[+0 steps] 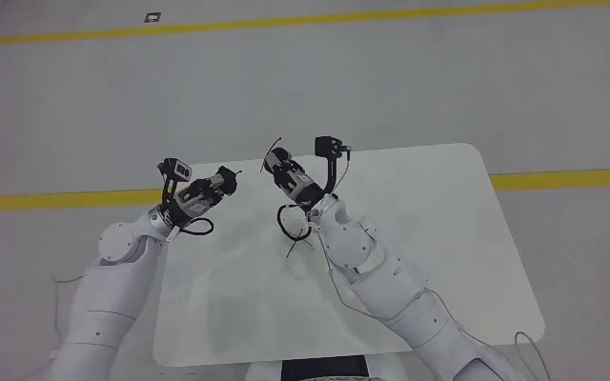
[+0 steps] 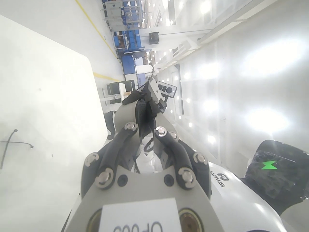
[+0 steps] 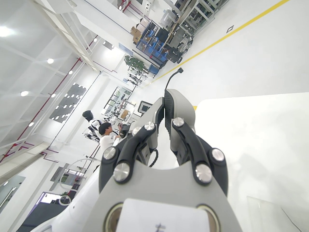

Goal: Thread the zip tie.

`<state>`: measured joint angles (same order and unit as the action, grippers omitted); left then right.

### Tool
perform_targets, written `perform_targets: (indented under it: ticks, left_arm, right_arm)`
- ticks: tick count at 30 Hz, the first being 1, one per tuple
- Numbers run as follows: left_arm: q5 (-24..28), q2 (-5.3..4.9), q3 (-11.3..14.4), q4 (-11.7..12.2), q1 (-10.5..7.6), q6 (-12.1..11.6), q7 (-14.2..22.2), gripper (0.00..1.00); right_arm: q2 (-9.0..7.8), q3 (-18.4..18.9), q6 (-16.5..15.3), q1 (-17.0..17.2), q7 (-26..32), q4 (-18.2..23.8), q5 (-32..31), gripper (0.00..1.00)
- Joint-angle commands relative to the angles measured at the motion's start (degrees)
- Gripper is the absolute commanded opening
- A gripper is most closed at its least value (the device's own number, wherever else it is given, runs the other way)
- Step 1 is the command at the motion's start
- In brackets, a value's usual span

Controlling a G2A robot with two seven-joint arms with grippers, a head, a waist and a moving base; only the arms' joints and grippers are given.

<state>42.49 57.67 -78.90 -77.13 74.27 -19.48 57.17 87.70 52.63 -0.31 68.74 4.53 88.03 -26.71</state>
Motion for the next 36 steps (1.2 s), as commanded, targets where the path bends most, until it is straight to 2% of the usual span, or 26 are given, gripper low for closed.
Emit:
perform_targets:
  ticks: [1,4,8,10,14,19,28,36]
  left_arm:
    - [-0.02,-0.01,0.00,0.02,0.01,0.00,0.03,0.00]
    - [-0.08,0.00,0.03,-0.02,0.04,0.11,-0.32,0.00]
    - [-5.14,-0.05,0.67,-1.79,0.79,0.00,-2.75,0.00]
    - [-6.64,-0.05,0.85,-2.47,1.01,0.00,-2.75,0.00]
    - [-6.90,0.23,1.81,-3.35,1.21,0.00,-2.67,0.00]
    - [-8.73,0.98,4.30,-5.04,0.34,0.00,-2.53,0.00]
    - [-6.78,2.54,7.64,-4.04,-2.43,0.00,-1.11,0.00]
    - [-6.62,2.59,7.64,-4.06,-2.53,0.00,-0.91,0.00]
  right_arm:
    - [0.00,-0.01,-0.03,-0.01,0.02,0.01,0.07,0.00]
    - [0.00,-0.01,-0.03,-0.01,0.02,0.01,0.07,0.00]
    - [-0.29,0.66,-0.11,0.73,0.18,1.36,-2.24,0.00]
    - [-0.61,1.36,-0.25,1.43,1.11,2.44,-3.58,0.00]
    - [-1.37,3.62,-0.21,3.73,2.84,5.77,-5.33,0.00]
    - [-2.27,6.35,1.03,7.29,4.07,10.57,-7.75,0.00]
    - [-3.25,8.57,1.19,12.13,4.90,16.04,-10.71,0.00]
    - [-3.32,8.47,1.03,12.22,5.11,16.20,-11.42,0.00]
